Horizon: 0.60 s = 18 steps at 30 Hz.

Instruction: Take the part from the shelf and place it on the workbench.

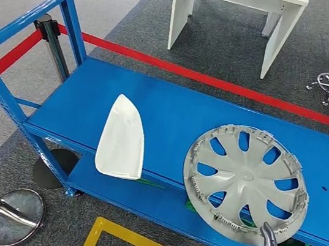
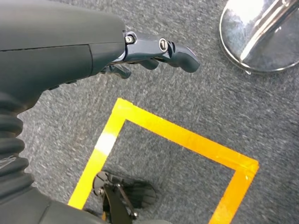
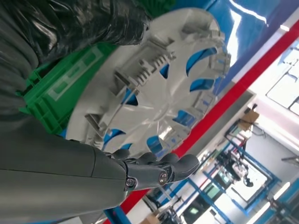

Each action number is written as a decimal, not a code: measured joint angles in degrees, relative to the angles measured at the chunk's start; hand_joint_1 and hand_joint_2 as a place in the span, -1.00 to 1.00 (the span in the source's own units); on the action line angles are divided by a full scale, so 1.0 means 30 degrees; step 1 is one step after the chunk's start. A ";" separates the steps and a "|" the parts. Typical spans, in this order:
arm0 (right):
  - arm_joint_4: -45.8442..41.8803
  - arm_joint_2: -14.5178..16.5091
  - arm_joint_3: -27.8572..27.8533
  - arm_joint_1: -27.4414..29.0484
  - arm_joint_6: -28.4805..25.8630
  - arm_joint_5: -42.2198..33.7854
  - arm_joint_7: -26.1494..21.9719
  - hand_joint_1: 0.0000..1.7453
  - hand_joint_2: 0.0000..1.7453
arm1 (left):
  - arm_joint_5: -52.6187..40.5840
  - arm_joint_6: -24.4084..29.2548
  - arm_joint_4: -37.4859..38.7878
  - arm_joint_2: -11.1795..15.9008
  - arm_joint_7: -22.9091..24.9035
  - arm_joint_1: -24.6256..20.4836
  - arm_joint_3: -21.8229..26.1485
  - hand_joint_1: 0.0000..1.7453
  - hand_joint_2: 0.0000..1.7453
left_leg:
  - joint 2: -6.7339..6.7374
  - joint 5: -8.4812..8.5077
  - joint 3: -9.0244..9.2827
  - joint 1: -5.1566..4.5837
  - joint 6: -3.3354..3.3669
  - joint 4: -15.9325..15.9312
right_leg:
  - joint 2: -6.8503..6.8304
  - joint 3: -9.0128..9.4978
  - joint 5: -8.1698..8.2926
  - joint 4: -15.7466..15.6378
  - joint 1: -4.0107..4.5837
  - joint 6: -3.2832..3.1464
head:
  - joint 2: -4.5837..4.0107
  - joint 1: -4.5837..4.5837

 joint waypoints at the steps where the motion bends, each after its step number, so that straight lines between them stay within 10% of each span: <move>1: -0.0016 -0.0080 0.0011 0.0114 0.0188 0.0093 0.0011 -1.00 1.00 | -0.0004 0.0067 0.0000 0.0000 0.0095 -0.0003 0.0002 -1.00 1.00 | 0.0000 0.0000 0.0001 -0.0001 0.0000 0.0000 | 0.0000 0.0000 0.0000 0.0000 0.0000 0.0000 | 0.0000 -0.0002; 18: -0.0008 -0.1045 0.0472 0.0796 -0.1247 0.5284 0.3045 -1.00 1.00 | -0.0299 -0.1517 0.0000 -0.0031 0.0501 -0.0012 0.0095 -1.00 1.00 | 0.0001 -0.0006 0.0004 0.0000 0.0007 0.0000 | 0.0005 0.0015 -0.0001 0.0000 0.0001 0.0001 | 0.0002 -0.0004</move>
